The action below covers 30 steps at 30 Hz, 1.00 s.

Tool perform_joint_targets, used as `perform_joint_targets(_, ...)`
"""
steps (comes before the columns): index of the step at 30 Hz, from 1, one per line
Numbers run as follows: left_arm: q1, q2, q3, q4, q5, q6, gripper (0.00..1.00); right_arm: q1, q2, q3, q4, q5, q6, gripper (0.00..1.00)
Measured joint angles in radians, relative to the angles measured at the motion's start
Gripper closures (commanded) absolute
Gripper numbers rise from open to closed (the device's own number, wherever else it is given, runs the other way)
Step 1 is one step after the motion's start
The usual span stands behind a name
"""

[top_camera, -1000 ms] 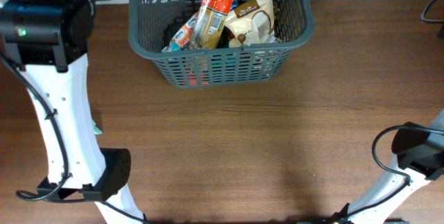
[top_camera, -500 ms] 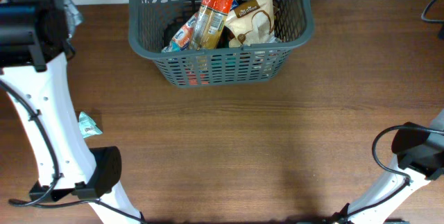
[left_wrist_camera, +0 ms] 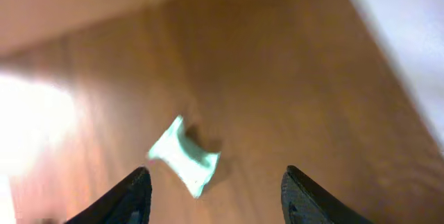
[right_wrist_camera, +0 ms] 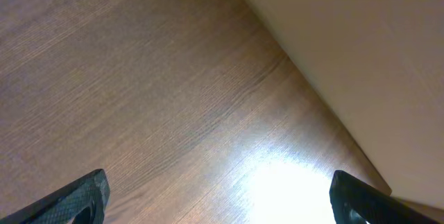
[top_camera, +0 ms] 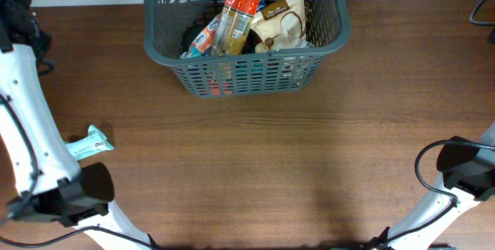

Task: Pack container
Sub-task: 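Withdraw the left gripper toward the mint-green wipes packet, then lower the left gripper onto the green wipes packet and close on it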

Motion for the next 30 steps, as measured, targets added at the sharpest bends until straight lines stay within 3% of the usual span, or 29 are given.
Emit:
perform_joint_targets(4, 0.045, 0.001, -0.191, -0.001, 0.055, -0.122, 0.45, 0.0, 0.0, 0.0, 0.0, 0.0, 0.0, 0.01)
perform_joint_targets(10, 0.081, 0.001, -0.412, 0.006, 0.119, -0.278, 0.32, 0.0, 0.0, 0.0, 0.0, 0.0, 0.0, 0.01)
perform_joint_targets(19, 0.09, 0.001, -0.621, 0.296, 0.323, -0.325, 0.32, 0.0, 0.0, 0.0, 0.0, 0.0, 0.0, 0.01)
perform_joint_targets(30, 0.09, 0.001, -0.812, 0.315, 0.411, -0.483, 0.32, 0.0, 0.0, 0.0, 0.0, 0.0, -0.001, 0.01)
